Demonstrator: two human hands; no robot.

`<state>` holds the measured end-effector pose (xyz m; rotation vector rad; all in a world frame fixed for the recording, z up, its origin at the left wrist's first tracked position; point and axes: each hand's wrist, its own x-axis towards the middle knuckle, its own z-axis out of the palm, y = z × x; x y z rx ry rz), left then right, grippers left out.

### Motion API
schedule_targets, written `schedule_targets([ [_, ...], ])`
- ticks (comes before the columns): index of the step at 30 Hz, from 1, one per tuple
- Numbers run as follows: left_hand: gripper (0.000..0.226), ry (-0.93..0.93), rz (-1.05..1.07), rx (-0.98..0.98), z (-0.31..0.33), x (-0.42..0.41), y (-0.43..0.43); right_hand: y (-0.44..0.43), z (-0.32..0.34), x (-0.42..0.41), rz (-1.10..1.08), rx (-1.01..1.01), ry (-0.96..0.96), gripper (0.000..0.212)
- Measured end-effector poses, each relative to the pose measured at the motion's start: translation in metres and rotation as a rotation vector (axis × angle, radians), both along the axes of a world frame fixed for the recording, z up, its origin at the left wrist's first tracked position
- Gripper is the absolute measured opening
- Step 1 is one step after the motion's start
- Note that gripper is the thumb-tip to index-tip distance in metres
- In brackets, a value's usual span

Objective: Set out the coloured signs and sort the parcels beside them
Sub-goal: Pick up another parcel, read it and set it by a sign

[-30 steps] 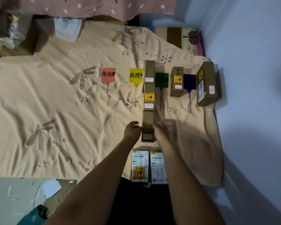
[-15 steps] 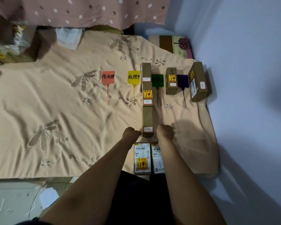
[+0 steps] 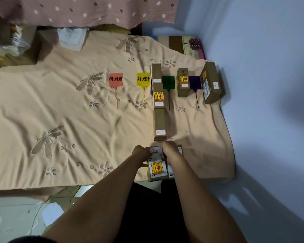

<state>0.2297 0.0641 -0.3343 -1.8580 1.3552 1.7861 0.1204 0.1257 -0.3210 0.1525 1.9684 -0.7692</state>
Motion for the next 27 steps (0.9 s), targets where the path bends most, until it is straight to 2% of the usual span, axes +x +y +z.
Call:
schedule_targets([
  [4, 0.024, 0.018, 0.058, -0.111, 0.004, 0.001, -0.011, -0.008, 0.000, 0.005, 0.061, 0.019, 0.022, 0.028],
  [8, 0.033, -0.076, -0.131, -0.199, 0.004, 0.001, -0.028, -0.012, 0.015, 0.016, 0.113, 0.011, 0.062, 0.030],
  [12, 0.015, -0.139, -0.171, -0.150, 0.001, 0.010, -0.024, -0.006, 0.008, 0.019, 0.159, 0.045, 0.163, 0.036],
  [13, 0.017, -0.146, -0.165, -0.122, -0.001, 0.012, -0.019, -0.005, 0.008, 0.020, 0.157, 0.061, 0.165, 0.036],
  [16, 0.021, -0.152, -0.228, -0.036, -0.002, 0.015, -0.003, -0.005, 0.010, 0.022, 0.186, 0.140, 0.141, 0.025],
  [21, 0.032, -0.169, -0.322, -0.029, -0.006, 0.023, 0.006, 0.001, 0.008, 0.025, 0.375, 0.215, 0.032, 0.034],
  [27, 0.026, -0.199, -0.232, -0.092, 0.003, 0.034, -0.016, -0.001, -0.035, 0.029, 0.183, 0.032, -0.125, 0.043],
])
